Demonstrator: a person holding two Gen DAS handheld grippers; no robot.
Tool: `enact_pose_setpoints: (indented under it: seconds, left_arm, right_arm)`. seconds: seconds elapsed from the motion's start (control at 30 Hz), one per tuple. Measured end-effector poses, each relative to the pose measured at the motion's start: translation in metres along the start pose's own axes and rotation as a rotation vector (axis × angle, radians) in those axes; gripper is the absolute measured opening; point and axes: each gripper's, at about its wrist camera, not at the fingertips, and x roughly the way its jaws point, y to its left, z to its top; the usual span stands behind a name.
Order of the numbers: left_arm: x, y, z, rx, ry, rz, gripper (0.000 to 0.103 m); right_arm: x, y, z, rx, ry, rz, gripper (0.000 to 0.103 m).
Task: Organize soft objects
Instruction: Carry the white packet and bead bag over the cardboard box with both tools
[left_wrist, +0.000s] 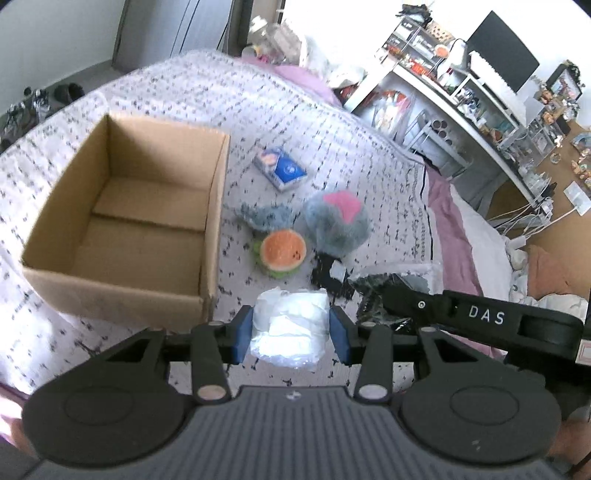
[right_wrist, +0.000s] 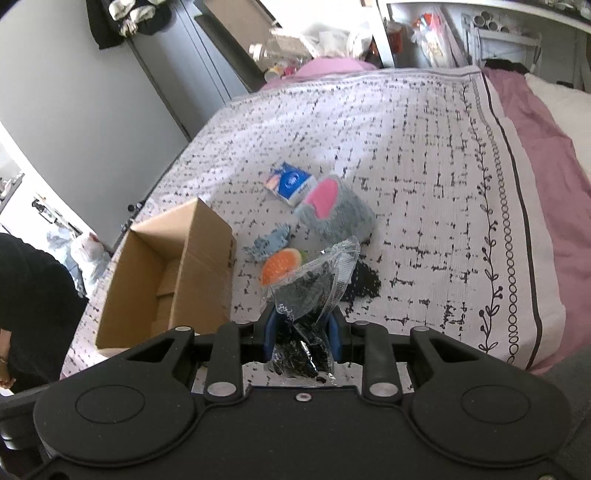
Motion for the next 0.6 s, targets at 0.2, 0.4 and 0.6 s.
enact_pose_setpoints:
  seconds: [0.2, 0.4, 0.6]
  left_arm:
    - [-0.015, 0.005, 0.006, 0.016, -0.028, 0.005, 0.044]
    - [-0.022, 0.014, 0.008, 0.008, -0.045, 0.010, 0.044]
    - [-0.028, 0.033, 0.018, -0.018, -0.065, 0.025, 0.044]
  right_arm:
    - [-0.008, 0.009, 0.004, -0.001, -0.030, 0.008, 0.028]
    - [-0.009, 0.022, 0.004, -0.013, -0.037, 0.013, 0.028]
    - [-0.006, 0.035, 0.008, -0.028, -0.040, 0.026, 0.028]
